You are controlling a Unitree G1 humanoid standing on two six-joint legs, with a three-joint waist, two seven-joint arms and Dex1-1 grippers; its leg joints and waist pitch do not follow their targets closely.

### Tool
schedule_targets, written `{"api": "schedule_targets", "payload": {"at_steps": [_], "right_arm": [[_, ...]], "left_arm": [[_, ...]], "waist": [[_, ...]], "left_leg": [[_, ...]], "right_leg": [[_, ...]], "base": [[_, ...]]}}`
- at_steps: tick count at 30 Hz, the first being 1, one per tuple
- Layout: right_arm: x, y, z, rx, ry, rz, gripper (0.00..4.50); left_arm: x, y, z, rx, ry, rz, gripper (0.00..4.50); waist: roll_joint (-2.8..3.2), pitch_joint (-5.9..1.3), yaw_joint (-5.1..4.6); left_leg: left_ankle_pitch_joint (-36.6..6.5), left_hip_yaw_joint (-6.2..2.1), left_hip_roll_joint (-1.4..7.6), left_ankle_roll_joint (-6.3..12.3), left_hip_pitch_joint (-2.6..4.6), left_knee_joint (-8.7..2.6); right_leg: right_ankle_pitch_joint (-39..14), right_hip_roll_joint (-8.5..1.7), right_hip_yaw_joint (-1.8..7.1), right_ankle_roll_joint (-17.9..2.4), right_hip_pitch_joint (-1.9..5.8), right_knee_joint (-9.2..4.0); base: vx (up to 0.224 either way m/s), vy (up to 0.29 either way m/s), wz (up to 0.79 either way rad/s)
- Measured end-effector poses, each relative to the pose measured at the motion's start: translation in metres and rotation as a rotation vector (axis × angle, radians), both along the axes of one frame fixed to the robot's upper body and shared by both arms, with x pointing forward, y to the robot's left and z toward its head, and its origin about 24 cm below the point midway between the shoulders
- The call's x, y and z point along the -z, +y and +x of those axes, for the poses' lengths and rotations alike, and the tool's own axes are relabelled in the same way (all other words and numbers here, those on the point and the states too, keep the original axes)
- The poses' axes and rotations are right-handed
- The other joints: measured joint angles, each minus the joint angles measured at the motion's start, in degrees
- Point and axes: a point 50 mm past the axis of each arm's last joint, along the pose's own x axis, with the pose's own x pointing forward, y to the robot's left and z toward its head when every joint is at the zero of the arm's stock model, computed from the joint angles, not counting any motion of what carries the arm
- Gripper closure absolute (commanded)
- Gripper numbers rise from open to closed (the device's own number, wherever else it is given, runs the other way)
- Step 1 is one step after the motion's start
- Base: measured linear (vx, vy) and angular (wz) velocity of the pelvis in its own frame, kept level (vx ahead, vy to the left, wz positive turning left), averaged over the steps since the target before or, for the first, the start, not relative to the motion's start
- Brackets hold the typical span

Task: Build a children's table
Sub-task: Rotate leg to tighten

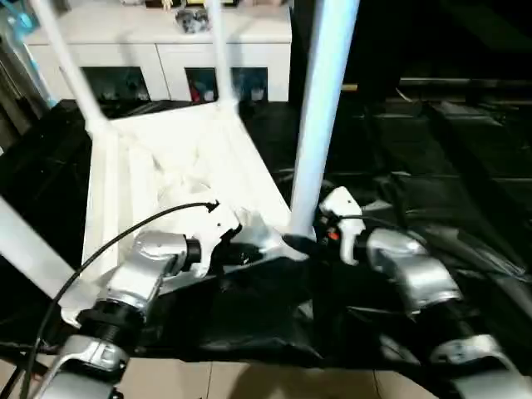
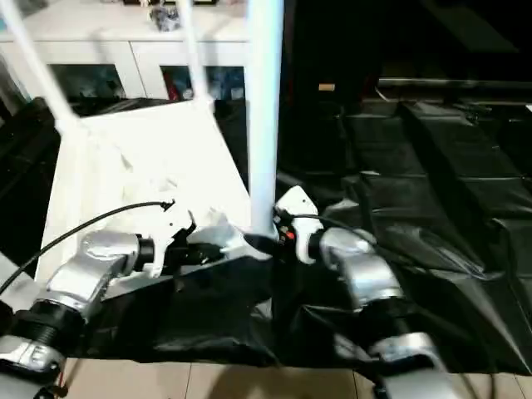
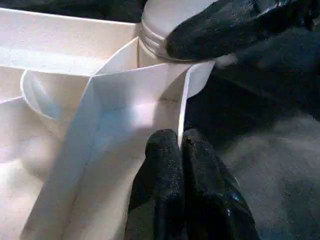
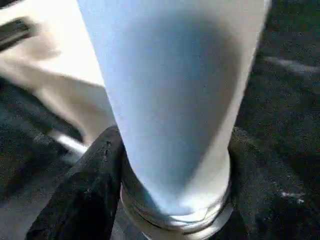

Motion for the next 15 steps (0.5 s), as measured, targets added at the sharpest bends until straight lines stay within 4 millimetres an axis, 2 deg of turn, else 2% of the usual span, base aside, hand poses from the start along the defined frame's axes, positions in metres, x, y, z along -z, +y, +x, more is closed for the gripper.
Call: {"api": "schedule_targets", "payload": {"at_steps": [2,3,9,12,15], "right_arm": [[0.0,0.001,0.001,0.017,-0.003,0.01,1.8],[0.0,0.001,0.001,0.019,-0.002,0.015,1.24],[-0.004,0.0,0.0,-0.051,0.01,0.034,0.75],[-0.009,-0.008,-0.005,-0.201,-0.006,-0.008,0.62],[-0.015,-0.017,-0.012,-0.33,-0.011,-0.033,0.62]], "left_arm": [[0.0,-0.002,0.001,-0.007,-0.004,0.001,4.5],[0.0,-0.002,0.001,-0.007,-0.006,0.002,4.5],[-0.004,-0.001,-0.003,0.052,-0.004,-0.004,4.5],[-0.007,0.002,-0.008,0.125,-0.005,-0.009,4.5],[-0.01,0.005,-0.013,0.195,0.006,-0.014,4.5]], "waist": [[-0.01,-0.01,-0.45],[-0.01,-0.01,-0.55],[-0.11,0.03,-0.39],[-0.15,0.06,0.03],[-0.06,0.01,1.09]], "left_leg": [[0.0,-0.01,-0.03,0.0,-0.02,0.0],[0.0,-0.01,-0.06,0.01,-0.03,0.0],[-0.1,0.0,-0.09,-0.01,-0.19,-0.2],[-0.2,0.0,-0.07,-0.07,-0.37,-0.46],[-0.1,0.02,0.03,0.19,-0.81,-0.53]], "right_leg": [[0.0,-0.02,0.0,0.0,0.0,-0.12],[0.0,-0.03,0.04,0.0,0.01,-0.13],[0.2,-0.03,0.07,-0.3,-0.1,-0.15],[0.1,-0.02,-0.02,-0.3,-0.3,-0.15],[0.0,0.05,-0.16,-0.4,-0.79,-0.05]], "base": [[0.0,0.0,0.0],[0.0,0.0,0.0],[0.0,0.0,0.0],[0.018,-0.005,0.01],[0.018,-0.005,0.01]]}}
